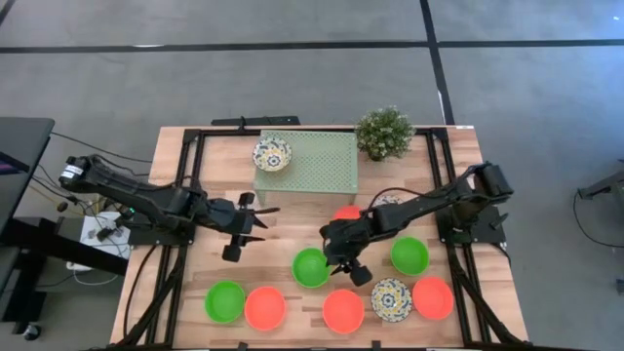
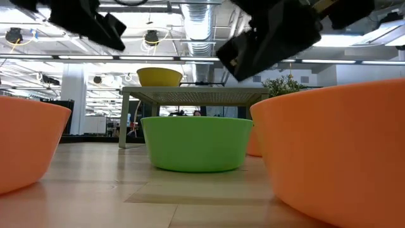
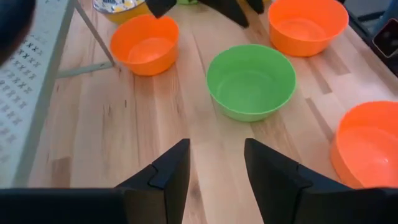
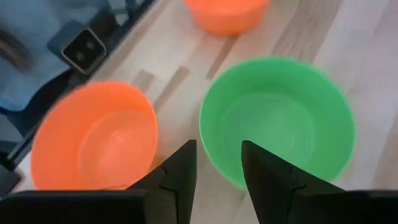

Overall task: Pick & Place Mini bowls
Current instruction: Put the green bowl on the shelf

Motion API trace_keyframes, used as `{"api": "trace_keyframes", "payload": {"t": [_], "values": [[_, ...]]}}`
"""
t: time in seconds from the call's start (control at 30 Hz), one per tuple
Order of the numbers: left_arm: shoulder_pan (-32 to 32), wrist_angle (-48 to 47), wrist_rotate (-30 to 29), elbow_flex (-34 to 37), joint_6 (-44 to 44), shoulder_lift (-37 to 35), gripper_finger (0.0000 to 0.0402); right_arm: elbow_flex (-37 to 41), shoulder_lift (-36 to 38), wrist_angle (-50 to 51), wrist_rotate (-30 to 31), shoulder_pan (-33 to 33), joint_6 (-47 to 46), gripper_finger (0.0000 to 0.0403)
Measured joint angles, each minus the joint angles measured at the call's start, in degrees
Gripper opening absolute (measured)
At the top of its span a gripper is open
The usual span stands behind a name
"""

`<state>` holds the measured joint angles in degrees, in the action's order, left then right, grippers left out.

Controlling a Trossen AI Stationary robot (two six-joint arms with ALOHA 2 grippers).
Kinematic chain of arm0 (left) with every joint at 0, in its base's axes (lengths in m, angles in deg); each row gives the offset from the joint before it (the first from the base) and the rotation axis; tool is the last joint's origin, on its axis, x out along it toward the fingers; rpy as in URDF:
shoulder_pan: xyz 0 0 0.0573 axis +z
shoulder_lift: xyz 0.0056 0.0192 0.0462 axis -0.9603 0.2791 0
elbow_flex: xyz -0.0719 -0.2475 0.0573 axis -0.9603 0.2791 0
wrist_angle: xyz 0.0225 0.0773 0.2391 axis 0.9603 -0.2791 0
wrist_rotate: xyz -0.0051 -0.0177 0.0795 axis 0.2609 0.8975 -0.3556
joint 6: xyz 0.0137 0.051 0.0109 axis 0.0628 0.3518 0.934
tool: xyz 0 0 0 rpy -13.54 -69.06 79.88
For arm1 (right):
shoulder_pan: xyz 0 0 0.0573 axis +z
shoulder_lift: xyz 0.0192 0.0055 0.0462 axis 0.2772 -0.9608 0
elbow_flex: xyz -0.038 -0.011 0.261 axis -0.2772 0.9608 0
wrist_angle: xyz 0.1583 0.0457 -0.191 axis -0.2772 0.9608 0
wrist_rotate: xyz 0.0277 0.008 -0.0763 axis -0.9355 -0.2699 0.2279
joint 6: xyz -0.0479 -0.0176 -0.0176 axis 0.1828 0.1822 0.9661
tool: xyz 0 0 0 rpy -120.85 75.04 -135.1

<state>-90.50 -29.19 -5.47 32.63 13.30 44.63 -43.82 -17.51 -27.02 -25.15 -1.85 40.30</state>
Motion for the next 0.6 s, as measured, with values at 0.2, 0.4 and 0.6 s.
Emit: {"api": "trace_keyframes", "payload": {"t": [0.2,0.4,0.6], "values": [[0.3,6.0,-1.2,3.9,0.0,-0.2,0.0153,-0.5,-2.7,1.2,0.0,0.0,0.4,0.0112],[0.3,6.5,-2.2,3.9,0.0,-0.3,0.0153,-0.5,-5.7,0.6,0.0,0.3,7.0,0.0108],[0.3,7.0,-2.2,3.9,0.0,-0.5,0.0153,-0.4,-8.4,-0.4,0.4,0.5,9.4,0.0108]]}}
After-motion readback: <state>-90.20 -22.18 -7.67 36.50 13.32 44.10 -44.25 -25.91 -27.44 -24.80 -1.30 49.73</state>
